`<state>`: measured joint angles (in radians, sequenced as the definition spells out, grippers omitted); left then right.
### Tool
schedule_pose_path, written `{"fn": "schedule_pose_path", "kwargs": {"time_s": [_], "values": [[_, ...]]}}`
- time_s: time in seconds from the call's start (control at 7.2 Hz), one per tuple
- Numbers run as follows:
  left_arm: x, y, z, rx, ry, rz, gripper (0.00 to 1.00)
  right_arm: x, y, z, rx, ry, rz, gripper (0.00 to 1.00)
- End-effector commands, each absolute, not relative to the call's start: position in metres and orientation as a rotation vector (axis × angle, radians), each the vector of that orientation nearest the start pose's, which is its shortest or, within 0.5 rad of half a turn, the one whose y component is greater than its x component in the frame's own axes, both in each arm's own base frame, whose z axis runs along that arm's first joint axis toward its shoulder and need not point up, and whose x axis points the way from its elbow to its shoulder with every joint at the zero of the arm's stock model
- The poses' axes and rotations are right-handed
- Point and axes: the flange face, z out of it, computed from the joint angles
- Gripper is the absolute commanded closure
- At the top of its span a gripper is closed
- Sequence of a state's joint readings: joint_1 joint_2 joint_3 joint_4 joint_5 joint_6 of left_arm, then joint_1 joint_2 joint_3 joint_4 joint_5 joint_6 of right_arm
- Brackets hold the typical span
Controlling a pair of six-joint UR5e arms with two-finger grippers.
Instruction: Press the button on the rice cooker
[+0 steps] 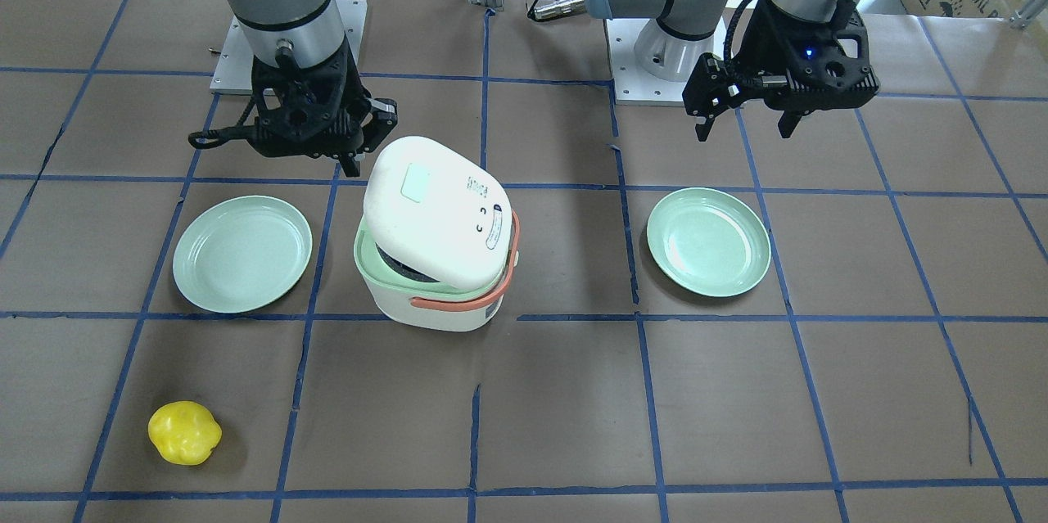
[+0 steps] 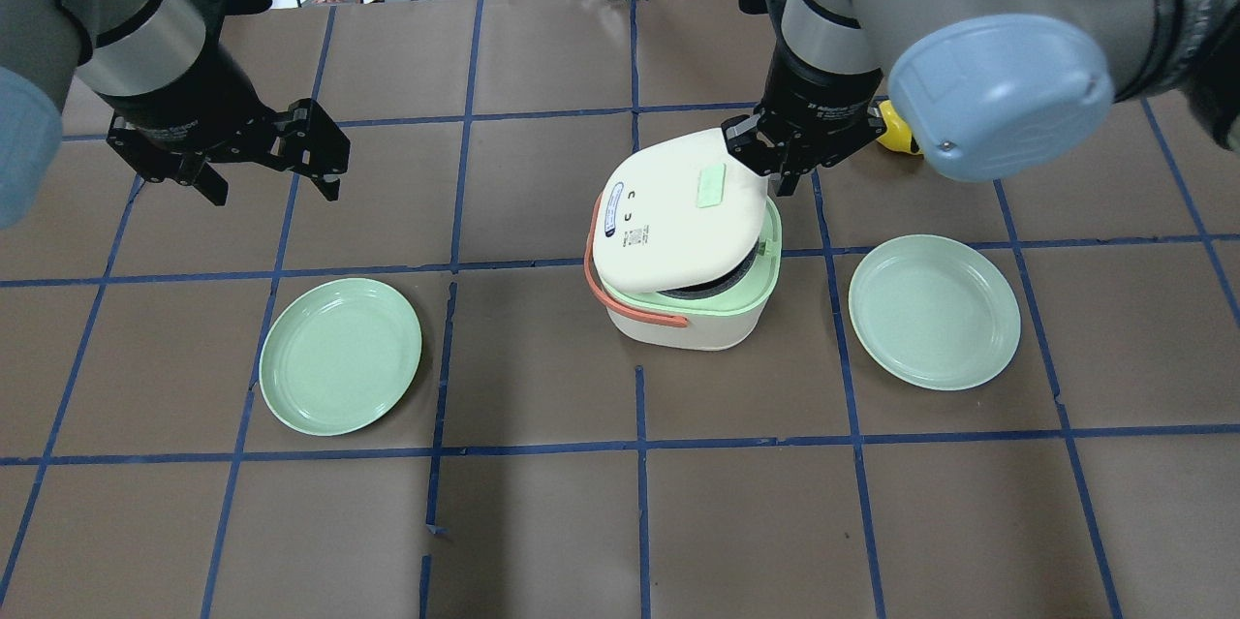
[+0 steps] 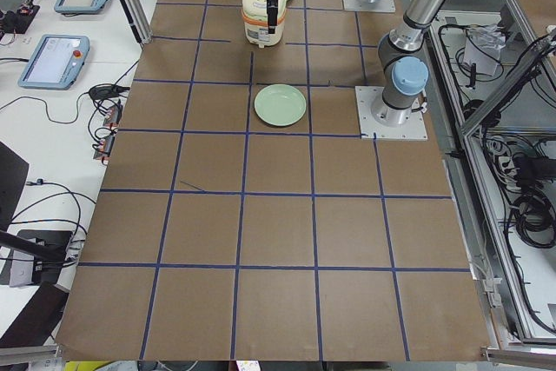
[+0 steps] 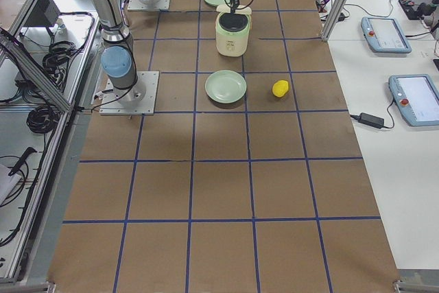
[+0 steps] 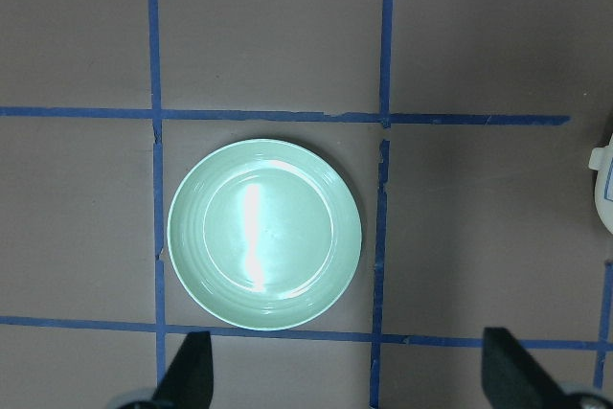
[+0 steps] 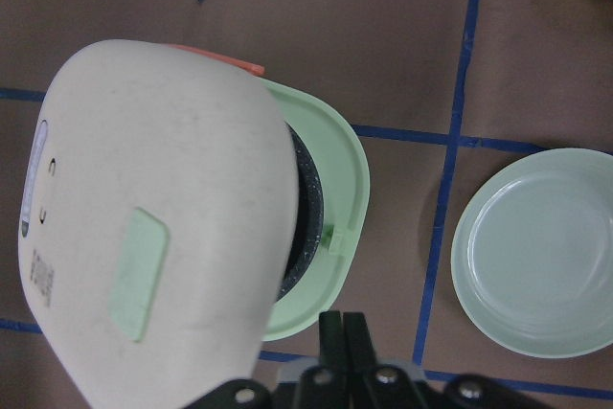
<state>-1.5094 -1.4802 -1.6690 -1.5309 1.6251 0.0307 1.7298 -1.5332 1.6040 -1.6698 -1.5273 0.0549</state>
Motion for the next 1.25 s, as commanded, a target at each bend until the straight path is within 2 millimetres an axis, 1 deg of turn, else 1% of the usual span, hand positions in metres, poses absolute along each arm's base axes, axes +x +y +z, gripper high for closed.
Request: {"fn": "schedule_pose_path", "kwargs": {"time_s": [0.0, 0.28, 0.56, 0.69, 0.97, 1.11], "values": [[-0.100, -0.464, 0.487, -0.049, 3.086, -0.046, 0.00, 0.188, -0.475, 0.491, -0.083, 3.089, -0.106, 0.01], [-0.100, -0.464, 0.487, -0.049, 3.086, -0.046, 0.00, 0.174, -0.479, 0.490, -0.038, 3.107, -0.107, 0.00], [-0.100, -0.464, 0.487, -0.049, 3.084, -0.046, 0.00, 0.135, -0.491, 0.488, 0.084, 3.114, -0.104, 0.00], [-0.100, -0.464, 0.487, -0.049, 3.086, -0.046, 0.00, 0.127, -0.493, 0.488, 0.105, 3.127, -0.110, 0.00], [-0.100, -0.464, 0.487, -0.049, 3.086, -0.046, 0.00, 0.126, -0.498, 0.488, 0.115, 3.127, -0.115, 0.00], [-0.100, -0.464, 0.487, -0.049, 3.086, -0.046, 0.00, 0.122, -0.500, 0.483, 0.119, 3.126, -0.098, 0.00]]}}
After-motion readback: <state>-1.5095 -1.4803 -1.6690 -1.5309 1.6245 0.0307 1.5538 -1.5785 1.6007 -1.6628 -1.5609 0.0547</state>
